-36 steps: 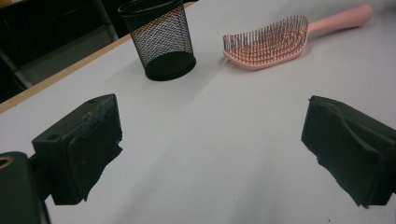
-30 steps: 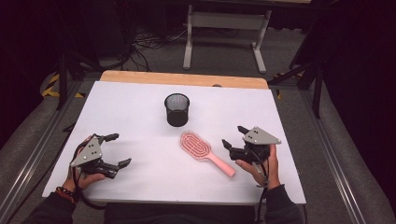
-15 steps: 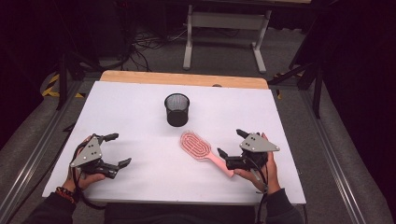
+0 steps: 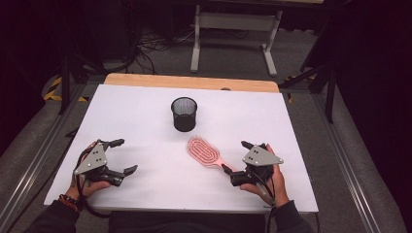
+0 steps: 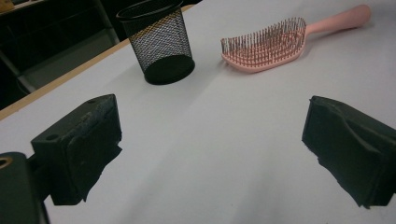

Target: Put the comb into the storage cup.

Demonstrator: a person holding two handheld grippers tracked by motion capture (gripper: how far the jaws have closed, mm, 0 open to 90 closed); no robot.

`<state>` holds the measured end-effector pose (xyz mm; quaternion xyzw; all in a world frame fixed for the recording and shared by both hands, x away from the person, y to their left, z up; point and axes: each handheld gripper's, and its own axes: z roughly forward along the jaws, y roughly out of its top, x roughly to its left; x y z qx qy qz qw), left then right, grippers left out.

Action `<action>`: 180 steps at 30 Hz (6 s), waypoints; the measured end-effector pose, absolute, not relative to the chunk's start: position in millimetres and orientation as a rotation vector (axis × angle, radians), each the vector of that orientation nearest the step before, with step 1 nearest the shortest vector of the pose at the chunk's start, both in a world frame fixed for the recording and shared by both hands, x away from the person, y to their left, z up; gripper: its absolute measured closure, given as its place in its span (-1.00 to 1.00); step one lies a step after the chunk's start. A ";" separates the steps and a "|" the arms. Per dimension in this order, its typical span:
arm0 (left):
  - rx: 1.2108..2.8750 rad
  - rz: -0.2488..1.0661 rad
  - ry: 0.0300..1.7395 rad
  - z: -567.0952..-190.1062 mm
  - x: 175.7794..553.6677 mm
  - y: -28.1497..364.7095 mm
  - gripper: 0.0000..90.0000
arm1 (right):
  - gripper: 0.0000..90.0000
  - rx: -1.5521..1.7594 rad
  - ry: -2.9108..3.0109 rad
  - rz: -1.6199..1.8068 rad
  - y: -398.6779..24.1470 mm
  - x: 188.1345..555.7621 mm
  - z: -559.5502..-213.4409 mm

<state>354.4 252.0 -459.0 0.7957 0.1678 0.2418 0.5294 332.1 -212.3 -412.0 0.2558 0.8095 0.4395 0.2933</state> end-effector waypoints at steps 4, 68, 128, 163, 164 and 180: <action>1.899 0.575 0.403 -459.3 354.5 251.9 -0.88 | -0.81 0.694 2.187 1.152 -211.4 334.8 -413.1; 1.937 0.523 0.402 -463.1 358.4 244.0 -0.87 | 0.53 0.879 2.417 0.926 -178.9 386.4 -428.1; 1.756 0.358 0.347 -413.4 376.5 191.1 -0.80 | 0.53 0.723 1.929 1.265 -172.0 353.6 -404.5; 1.528 0.216 0.460 -401.5 389.0 127.4 -0.05 | 0.54 0.590 1.911 1.248 -124.9 339.0 -422.8; 1.528 0.216 0.460 -401.5 389.0 127.4 -0.03 | 0.54 0.590 1.911 1.248 -124.9 339.0 -422.8; 1.443 0.210 0.479 -394.7 388.8 128.4 0.29 | 0.54 0.542 1.888 1.191 -118.1 336.6 -426.5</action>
